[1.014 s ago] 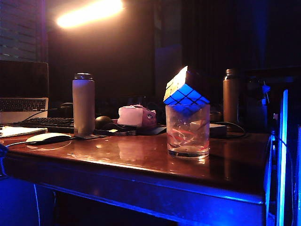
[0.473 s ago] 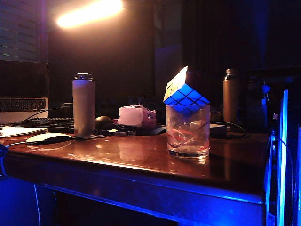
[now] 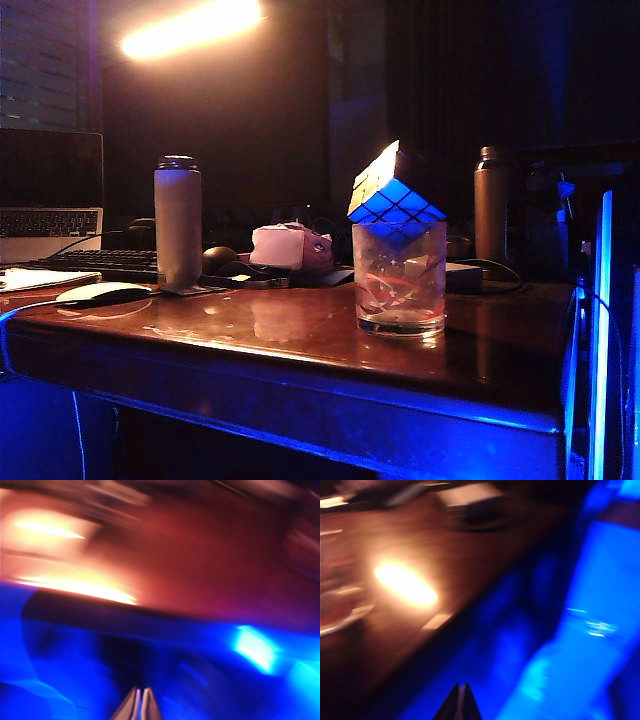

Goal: Stack the Rubik's Cube on top of the glass cup.

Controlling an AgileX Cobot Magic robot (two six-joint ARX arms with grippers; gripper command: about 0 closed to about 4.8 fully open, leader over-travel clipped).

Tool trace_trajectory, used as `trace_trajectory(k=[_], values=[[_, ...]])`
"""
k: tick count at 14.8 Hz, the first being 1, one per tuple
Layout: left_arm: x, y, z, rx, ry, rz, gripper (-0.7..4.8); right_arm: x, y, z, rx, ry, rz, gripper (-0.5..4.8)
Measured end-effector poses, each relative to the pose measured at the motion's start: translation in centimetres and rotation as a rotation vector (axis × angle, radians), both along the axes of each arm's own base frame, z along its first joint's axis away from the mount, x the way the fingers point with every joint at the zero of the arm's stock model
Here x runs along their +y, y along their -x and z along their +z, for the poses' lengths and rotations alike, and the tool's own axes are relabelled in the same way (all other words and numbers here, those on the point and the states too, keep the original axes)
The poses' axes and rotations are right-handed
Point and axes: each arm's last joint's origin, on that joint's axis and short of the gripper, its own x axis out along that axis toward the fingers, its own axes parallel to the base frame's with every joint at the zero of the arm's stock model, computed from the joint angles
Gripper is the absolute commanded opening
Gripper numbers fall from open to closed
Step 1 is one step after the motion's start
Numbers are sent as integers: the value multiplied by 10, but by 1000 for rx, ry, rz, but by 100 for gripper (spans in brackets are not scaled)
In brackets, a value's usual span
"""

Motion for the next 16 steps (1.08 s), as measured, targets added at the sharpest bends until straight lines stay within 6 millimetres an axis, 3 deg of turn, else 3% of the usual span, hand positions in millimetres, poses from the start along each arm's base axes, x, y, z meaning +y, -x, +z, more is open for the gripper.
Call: trace_trajectory(k=[1, 4, 7, 16], values=[[10, 0, 5, -80, 15, 105, 26, -5, -1, 0, 0, 0, -62, -1], [21, -3, 4, -107, 11, 238, 26, -19, -3, 0, 0, 0, -217, -1], [22, -3, 4, -106, 10, 251, 26, -26, -3, 0, 0, 0, -296, -1], [22, -3, 4, -106, 10, 251, 26, -27, -3, 0, 0, 1, -302, -1]])
